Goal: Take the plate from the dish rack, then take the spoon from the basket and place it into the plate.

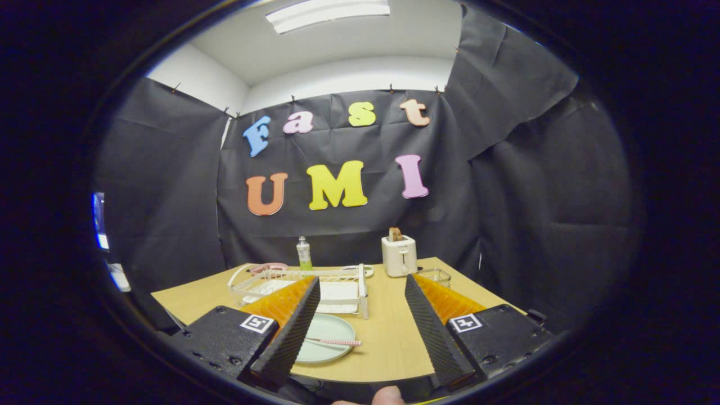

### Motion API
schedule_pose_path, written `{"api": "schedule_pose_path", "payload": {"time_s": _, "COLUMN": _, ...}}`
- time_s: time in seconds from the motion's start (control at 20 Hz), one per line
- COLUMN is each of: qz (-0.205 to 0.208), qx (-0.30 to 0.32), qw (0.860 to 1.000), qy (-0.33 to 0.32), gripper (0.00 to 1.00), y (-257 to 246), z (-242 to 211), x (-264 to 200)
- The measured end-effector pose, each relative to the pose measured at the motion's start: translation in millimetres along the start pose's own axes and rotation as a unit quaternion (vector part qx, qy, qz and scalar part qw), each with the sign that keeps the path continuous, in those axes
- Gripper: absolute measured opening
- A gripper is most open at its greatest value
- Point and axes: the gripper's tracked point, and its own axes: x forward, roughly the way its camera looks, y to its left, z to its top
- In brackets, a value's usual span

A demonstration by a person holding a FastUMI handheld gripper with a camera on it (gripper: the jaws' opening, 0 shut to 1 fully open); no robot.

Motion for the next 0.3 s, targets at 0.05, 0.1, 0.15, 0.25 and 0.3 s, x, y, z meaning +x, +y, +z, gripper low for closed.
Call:
{"api": "schedule_pose_path", "payload": {"time_s": 0.05, "qz": -0.003, "qx": 0.000, "qw": 1.000, "qy": -0.013, "gripper": 0.98, "y": -1, "z": 6, "x": -3}}
{"api": "schedule_pose_path", "payload": {"time_s": 0.1, "qz": -0.006, "qx": -0.008, "qw": 1.000, "qy": -0.023, "gripper": 0.98, "y": 0, "z": 9, "x": -6}}
{"api": "schedule_pose_path", "payload": {"time_s": 0.15, "qz": -0.005, "qx": -0.020, "qw": 0.999, "qy": -0.027, "gripper": 0.98, "y": 3, "z": 10, "x": -9}}
{"api": "schedule_pose_path", "payload": {"time_s": 0.25, "qz": 0.005, "qx": -0.030, "qw": 0.999, "qy": -0.033, "gripper": 0.98, "y": 13, "z": 10, "x": -15}}
{"api": "schedule_pose_path", "payload": {"time_s": 0.3, "qz": 0.008, "qx": -0.030, "qw": 0.999, "qy": -0.035, "gripper": 0.98, "y": 15, "z": 10, "x": -17}}
